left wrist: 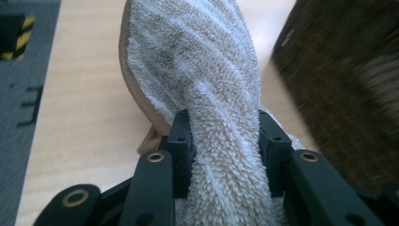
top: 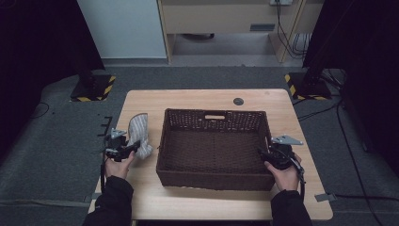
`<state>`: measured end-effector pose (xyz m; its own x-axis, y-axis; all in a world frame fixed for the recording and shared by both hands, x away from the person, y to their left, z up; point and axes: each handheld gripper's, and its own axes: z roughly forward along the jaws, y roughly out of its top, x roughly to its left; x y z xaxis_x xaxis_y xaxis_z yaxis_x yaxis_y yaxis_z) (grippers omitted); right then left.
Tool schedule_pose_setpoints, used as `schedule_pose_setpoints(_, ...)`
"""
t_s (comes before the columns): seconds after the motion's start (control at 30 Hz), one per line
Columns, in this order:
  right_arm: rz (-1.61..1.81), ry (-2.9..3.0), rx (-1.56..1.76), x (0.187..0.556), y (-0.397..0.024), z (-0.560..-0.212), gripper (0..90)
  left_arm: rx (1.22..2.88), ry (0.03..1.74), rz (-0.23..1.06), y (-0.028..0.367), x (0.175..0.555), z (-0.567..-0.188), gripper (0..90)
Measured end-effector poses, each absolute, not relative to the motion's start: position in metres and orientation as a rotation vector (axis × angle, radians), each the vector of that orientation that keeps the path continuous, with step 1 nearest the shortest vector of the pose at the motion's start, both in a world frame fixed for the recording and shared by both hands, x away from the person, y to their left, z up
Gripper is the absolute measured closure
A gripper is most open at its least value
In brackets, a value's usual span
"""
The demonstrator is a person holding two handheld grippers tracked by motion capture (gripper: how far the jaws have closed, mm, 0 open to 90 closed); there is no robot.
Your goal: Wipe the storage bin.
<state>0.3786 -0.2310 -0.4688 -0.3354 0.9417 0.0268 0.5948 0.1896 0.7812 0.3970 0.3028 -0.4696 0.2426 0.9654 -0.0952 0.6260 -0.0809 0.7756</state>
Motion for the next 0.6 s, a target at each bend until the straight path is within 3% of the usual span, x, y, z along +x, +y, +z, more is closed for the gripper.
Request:
schedule_pose_setpoints(0.27,0.996,2.005,1.432,0.378,-0.234,-0.469,61.1,1.721,1.378,0.655,0.301,0.389,-0.444,63.9)
schedule_pose_setpoints(0.6,0.976,2.010,1.427,0.374,-0.231,-0.468,62.1,1.729,1.295,0.687,0.291,0.392,-0.427,63.8)
